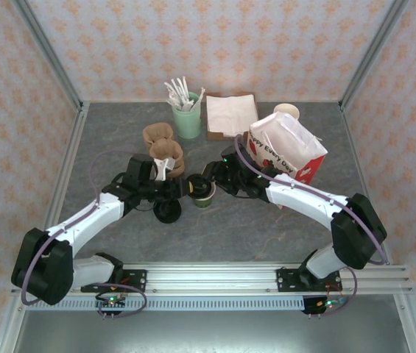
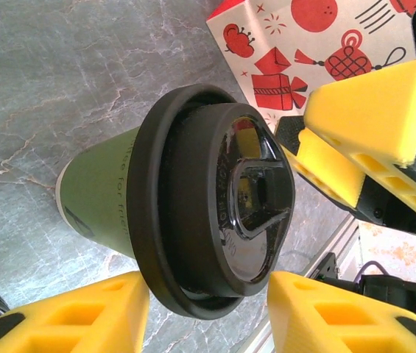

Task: Pack the takeout coffee

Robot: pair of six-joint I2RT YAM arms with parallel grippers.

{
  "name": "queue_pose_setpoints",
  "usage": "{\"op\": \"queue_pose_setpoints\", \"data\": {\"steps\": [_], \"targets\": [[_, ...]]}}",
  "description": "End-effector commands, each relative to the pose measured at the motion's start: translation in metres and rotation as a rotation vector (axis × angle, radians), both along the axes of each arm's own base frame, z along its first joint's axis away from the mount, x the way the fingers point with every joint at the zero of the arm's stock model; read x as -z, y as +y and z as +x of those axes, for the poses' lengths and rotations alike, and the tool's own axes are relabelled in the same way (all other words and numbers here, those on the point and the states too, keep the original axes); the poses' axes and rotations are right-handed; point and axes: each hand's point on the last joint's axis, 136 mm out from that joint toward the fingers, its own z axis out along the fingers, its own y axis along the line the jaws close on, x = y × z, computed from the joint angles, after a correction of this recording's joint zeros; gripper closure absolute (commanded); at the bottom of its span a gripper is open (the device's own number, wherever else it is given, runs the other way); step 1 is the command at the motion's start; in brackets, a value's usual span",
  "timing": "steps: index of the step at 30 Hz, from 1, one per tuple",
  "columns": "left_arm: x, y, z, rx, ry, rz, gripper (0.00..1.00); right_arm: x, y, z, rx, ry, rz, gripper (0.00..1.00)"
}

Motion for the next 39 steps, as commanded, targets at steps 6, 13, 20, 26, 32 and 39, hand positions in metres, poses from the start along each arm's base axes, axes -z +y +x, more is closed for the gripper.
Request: {"op": "queue_pose_setpoints", "data": {"steps": [6, 13, 20, 26, 32, 39], "targets": [[-0.007, -0.003, 0.006, 0.024, -0.029, 0.034, 0.63, -0.014, 0.004, 0.006, 0.002, -0.019, 0.026, 0.46], [-0.003, -0.007, 0.006, 0.033, -0.012, 0.048, 0.61, -0.016, 0.004, 0.006, -0.004, -0.021, 0.022, 0.45], [0.001, -0.007, 0.005, 0.052, -0.024, 0.086, 0.55, -0.018, 0.0, 0.004, -0.006, -0.028, -0.001, 0.44], [-0.002, -0.007, 0.008, 0.049, -0.044, 0.091, 0.46, -0.019, -0.003, 0.003, -0.009, -0.031, -0.017, 0.44], [-0.003, -0.007, 0.014, 0.041, -0.061, 0.113, 0.43, -0.018, -0.002, 0.003, -0.009, -0.028, -0.014, 0.44], [-0.006, -0.011, 0.02, 0.045, -0.08, 0.141, 0.45, -0.017, -0.002, 0.003, -0.012, -0.028, -0.015, 0.44]]}}
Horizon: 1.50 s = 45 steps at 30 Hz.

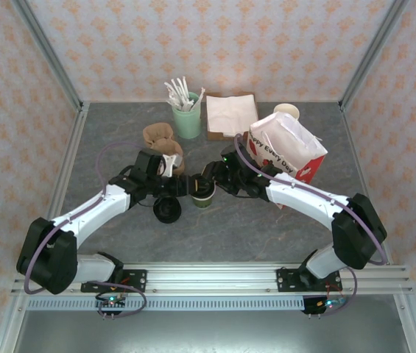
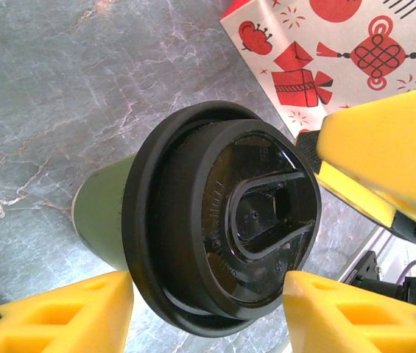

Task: Pack the takeout coffee

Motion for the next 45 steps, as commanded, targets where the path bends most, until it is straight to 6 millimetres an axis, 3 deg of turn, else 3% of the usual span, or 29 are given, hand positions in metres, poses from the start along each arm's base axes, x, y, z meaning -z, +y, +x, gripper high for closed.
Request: {"op": "queue_pose_setpoints", "data": {"steps": [1, 8, 16, 22, 30, 45], "targets": [[-0.007, -0.003, 0.008, 0.009, -0.04, 0.031, 0.46, -0.015, -0.002, 0.005, 0.005, -0.037, 0.003, 0.44], [-0.003, -0.009, 0.003, 0.034, -0.04, 0.082, 0.46, -0.018, -0.001, 0.005, 0.0, -0.042, 0.005, 0.44], [-0.007, 0.001, 0.004, -0.004, -0.057, 0.133, 0.45, -0.017, -0.005, 0.004, -0.005, -0.043, -0.019, 0.44], [-0.011, -0.001, 0.011, -0.017, -0.071, 0.129, 0.39, -0.014, -0.011, 0.003, -0.01, -0.045, -0.062, 0.45], [-0.011, -0.004, 0.023, -0.048, -0.063, 0.137, 0.38, -0.012, -0.012, -0.002, -0.023, -0.033, -0.07, 0.45], [0.003, -0.009, 0.011, -0.006, -0.031, 0.204, 0.4, -0.007, -0.027, -0.015, -0.032, -0.028, -0.106, 0.46]]}}
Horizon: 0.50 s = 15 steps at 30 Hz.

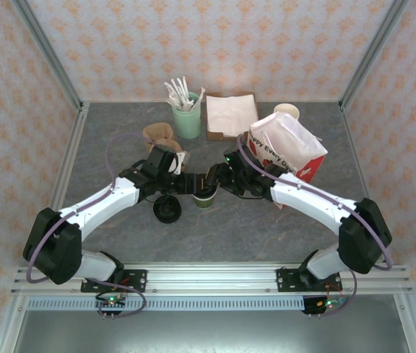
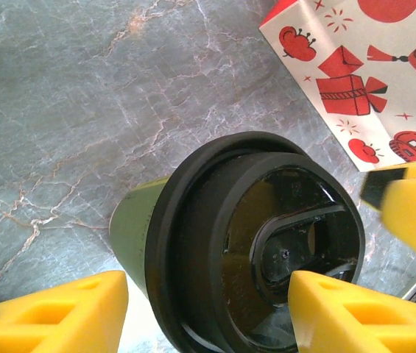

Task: Pack the takeout coffee

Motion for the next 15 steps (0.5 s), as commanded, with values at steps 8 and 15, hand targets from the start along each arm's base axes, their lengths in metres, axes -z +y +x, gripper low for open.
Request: {"op": "queue_pose_setpoints", "data": {"steps": [8, 15], "targets": [[0.001, -0.005, -0.007, 0.034, 0.001, 0.051, 0.4, 0.005, -0.017, -0.009, 0.009, -0.006, -0.047, 0.45], [0.003, 0.001, -0.008, 0.007, 0.003, 0.075, 0.41, 0.011, -0.012, -0.01, -0.012, 0.015, -0.043, 0.45]]}}
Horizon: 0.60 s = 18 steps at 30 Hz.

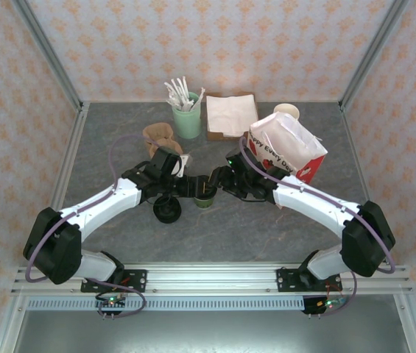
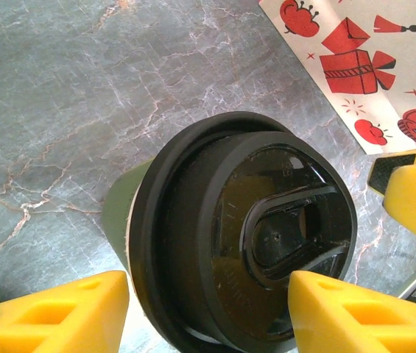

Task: Pack the takeout coffee

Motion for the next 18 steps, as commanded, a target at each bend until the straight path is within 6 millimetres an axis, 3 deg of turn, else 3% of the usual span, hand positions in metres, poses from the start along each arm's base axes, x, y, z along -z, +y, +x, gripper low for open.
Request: {"op": "queue_pose_setpoints", "data": {"steps": [1, 13, 18], "targets": [[-0.001, 0.006, 0.001, -0.016, -0.011, 0.044, 0.41, 0.003, -0.002, -0.002, -0.013, 0.002, -0.014, 0.45], [-0.018, 0.002, 0.01, -0.036, -0.042, 0.002, 0.36, 0.007, 0.004, -0.001, -0.033, 0.017, -0.013, 0.46], [-0.021, 0.012, 0.015, -0.075, -0.067, 0.021, 0.4, 0.006, 0.005, 0.0, -0.032, 0.015, -0.014, 0.46]]}}
